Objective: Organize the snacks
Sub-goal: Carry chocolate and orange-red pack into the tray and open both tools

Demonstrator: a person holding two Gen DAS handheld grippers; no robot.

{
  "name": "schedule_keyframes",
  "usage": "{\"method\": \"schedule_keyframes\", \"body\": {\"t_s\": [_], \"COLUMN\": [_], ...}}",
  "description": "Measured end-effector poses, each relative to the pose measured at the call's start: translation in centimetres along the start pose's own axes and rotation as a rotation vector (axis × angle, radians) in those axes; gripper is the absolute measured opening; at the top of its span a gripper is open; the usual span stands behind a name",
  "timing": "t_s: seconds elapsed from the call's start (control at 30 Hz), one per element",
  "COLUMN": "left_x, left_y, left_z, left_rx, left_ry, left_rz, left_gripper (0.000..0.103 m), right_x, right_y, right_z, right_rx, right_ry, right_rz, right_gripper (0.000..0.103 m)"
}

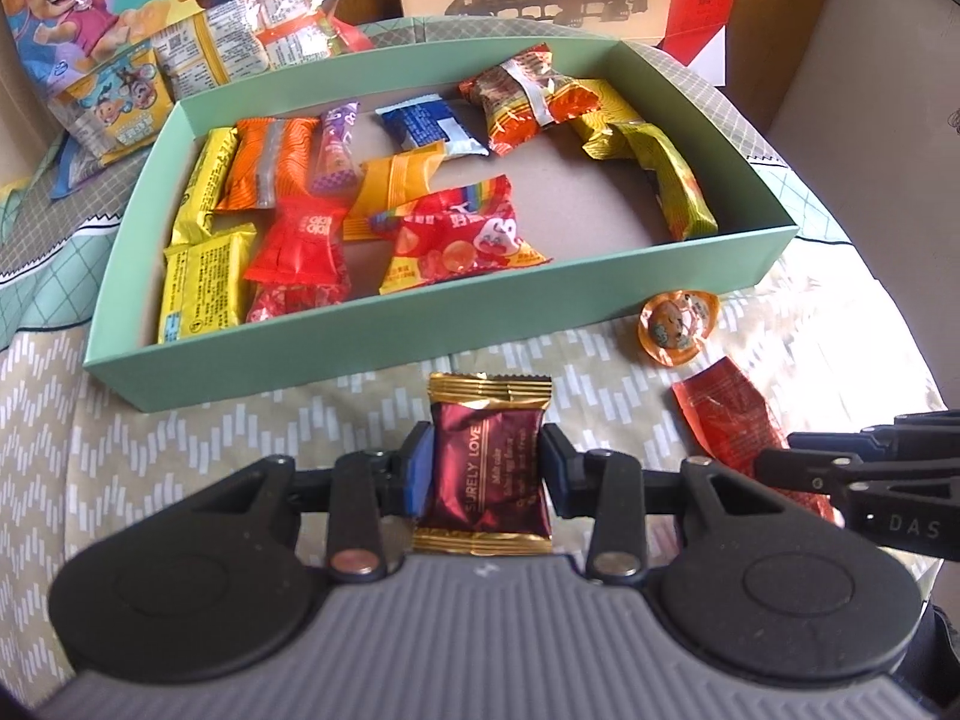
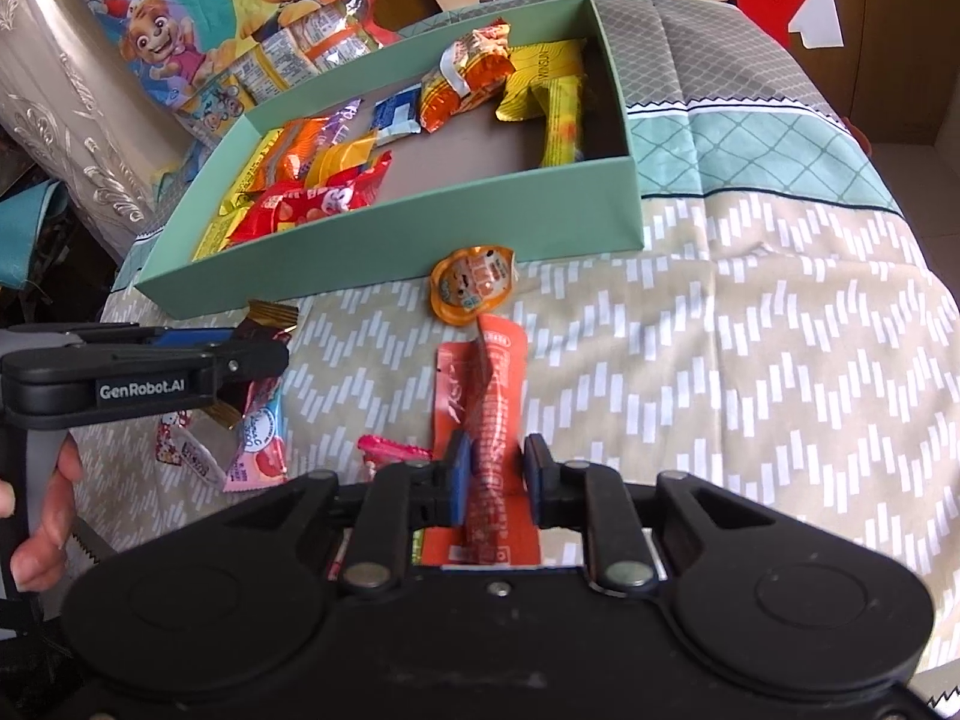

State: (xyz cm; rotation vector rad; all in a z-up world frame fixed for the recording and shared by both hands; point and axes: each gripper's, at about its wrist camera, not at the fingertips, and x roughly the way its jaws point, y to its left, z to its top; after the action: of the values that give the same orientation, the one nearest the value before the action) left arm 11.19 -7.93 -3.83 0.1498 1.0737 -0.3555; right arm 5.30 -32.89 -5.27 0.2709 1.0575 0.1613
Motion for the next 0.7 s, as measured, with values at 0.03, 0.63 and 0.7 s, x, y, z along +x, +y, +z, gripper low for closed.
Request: {"method": "schedule_keyframes", "body": {"t_s": [0.03, 0.63, 0.7], "left_x": [-0.1, -3.0, -2.8], "left_y": [-0.1, -2.0, -2.5], "left_z": [0.0, 3.8, 5.4], "left_rx": [0.005, 0.035, 0.038], "left_ry": [-0.003, -0.119, -0.146], "left_rz": [0.001, -0.061, -0.059], "left_gripper": [0.037, 0.037, 0.037], "right_x": [0.4, -5.9, -5.7], "right_y": [-0.2, 0.6, 0.5], "right_z": [0.0, 4.5, 6.3], "right_rx": [0.010, -0.009, 0.004], "right_ry": [0.017, -0.185, -0.215], "right_rz": [-0.001, 0.087, 0.073], "right_gripper": [0.033, 0.015, 0.015]}}
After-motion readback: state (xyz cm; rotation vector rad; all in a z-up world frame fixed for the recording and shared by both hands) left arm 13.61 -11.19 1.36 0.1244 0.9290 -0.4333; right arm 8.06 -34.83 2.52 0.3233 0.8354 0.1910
